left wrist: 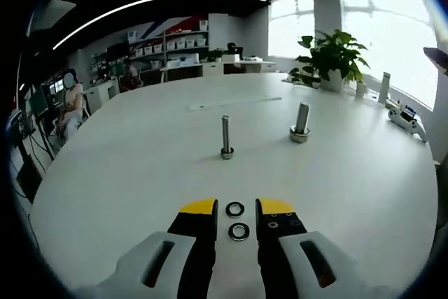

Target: Place the washer onto the threaded stud by aligning its center hole with the stud, sliding it down to the base, and recovering from edge contact or off-axis alignment until the washer reaches the visible bottom stop.

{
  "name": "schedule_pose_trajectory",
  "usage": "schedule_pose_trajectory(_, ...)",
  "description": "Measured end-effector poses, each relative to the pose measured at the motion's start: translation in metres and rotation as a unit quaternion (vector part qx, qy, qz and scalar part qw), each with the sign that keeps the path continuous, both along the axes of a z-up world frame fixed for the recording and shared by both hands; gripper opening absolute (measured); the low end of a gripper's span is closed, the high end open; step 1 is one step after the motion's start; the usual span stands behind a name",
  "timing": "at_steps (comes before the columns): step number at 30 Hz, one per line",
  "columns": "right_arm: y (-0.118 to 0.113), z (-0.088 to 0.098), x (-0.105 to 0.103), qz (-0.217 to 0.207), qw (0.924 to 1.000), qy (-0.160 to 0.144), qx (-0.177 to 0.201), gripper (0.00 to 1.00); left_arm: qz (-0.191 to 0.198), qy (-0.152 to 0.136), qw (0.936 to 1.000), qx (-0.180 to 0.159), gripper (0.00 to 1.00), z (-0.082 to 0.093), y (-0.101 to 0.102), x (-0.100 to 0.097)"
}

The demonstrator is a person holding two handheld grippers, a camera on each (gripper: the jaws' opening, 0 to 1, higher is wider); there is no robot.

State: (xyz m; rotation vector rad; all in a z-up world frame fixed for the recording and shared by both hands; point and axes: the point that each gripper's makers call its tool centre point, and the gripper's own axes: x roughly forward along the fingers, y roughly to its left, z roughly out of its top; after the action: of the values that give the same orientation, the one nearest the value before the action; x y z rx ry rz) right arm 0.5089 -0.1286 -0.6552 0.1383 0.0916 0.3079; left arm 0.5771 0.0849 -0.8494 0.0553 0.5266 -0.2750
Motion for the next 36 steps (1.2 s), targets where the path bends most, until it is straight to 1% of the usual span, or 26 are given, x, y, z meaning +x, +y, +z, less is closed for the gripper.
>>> schedule_pose_trajectory(4,0.002,0.0,0.0,0.003,1.0,0.0,0.0,0.42,-0.001,0.005,1.0,0.005,0.19,-0.004,0.001,0.001)
schedule_pose_trajectory(6,0.003,0.0,0.0,0.004,1.0,0.0,0.0,0.42,0.002,0.009,1.0,0.001,0.19,-0.007,0.002,0.002)
schedule_pose_trajectory(9,0.001,0.001,0.0,0.004,1.0,-0.001,-0.001,0.42,0.001,0.005,1.0,0.003,0.19,-0.006,0.001,0.003)
schedule_pose_trajectory(17,0.002,0.0,0.0,0.006,1.0,-0.002,0.001,0.42,0.002,0.009,1.0,0.003,0.19,-0.011,-0.001,0.004)
schedule_pose_trajectory(23,0.002,-0.001,-0.001,0.006,1.0,-0.001,0.0,0.42,0.005,0.013,0.9999,0.004,0.19,-0.015,0.002,0.003)
schedule_pose_trajectory(28,0.001,0.0,-0.001,0.005,1.0,-0.001,0.0,0.42,0.005,0.01,0.9999,0.002,0.19,-0.012,0.001,0.0)
schedule_pose_trajectory(36,0.002,0.0,-0.001,0.004,1.0,-0.001,0.0,0.42,-0.003,0.003,0.9999,0.015,0.17,-0.003,-0.004,-0.007)
